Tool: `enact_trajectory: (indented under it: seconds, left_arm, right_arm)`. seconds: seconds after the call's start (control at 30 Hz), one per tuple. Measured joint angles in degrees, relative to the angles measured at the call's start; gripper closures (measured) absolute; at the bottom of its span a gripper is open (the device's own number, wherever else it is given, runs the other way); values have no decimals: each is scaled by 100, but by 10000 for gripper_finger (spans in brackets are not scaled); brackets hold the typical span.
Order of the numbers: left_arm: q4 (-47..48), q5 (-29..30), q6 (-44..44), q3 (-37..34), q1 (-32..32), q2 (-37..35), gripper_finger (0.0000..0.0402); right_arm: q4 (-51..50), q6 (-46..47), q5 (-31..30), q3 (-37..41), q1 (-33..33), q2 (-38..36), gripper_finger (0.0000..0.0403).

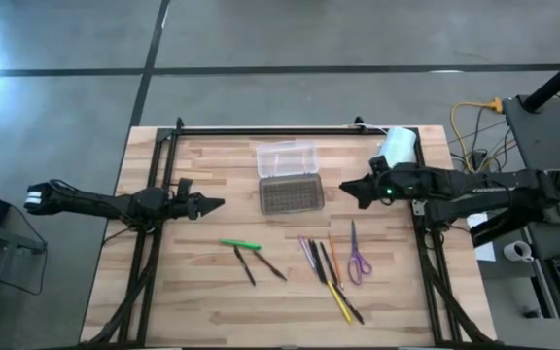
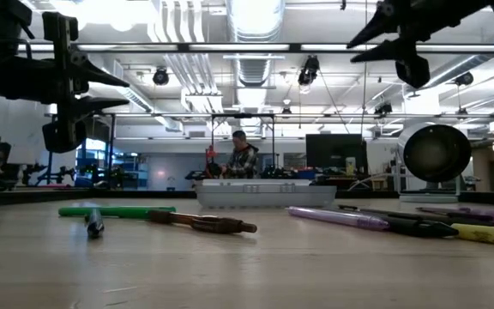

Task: Pick & place school supplies into a supply box
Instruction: Adjust the black supply box

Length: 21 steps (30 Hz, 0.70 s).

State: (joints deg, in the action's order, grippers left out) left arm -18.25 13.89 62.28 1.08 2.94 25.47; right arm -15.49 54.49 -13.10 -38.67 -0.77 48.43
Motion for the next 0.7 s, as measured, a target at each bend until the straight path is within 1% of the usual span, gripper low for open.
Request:
enact_trajectory:
  seconds: [0.1, 0.17, 0.37, 0.5, 0.6, 0.7]
  left_arm:
    - [3, 0, 0, -9, 0, 0, 309]
    - [6, -2, 0, -15, 0, 0, 309]
    - [8, -2, 0, -15, 0, 9, 309]
    - [93, 0, 241, -15, 0, 180, 309]
    - [91, 0, 394, -15, 0, 427, 309]
    - [103, 0, 452, 52, 0, 708, 309]
  right_arm:
    - [-592, 97, -312, -334, 1, 367, 292]
    - [-813, 56, -399, -492, -7, 633, 287]
    - [-847, -491, -361, -954, -31, 1575, 280]
    - [-1471, -684, -356, -1527, -275, 2293, 282]
    - [-1922, -1325, -354, -2084, -443, 2858, 280]
    - [-2241, -2272, -333, -2718, -549, 3433, 280]
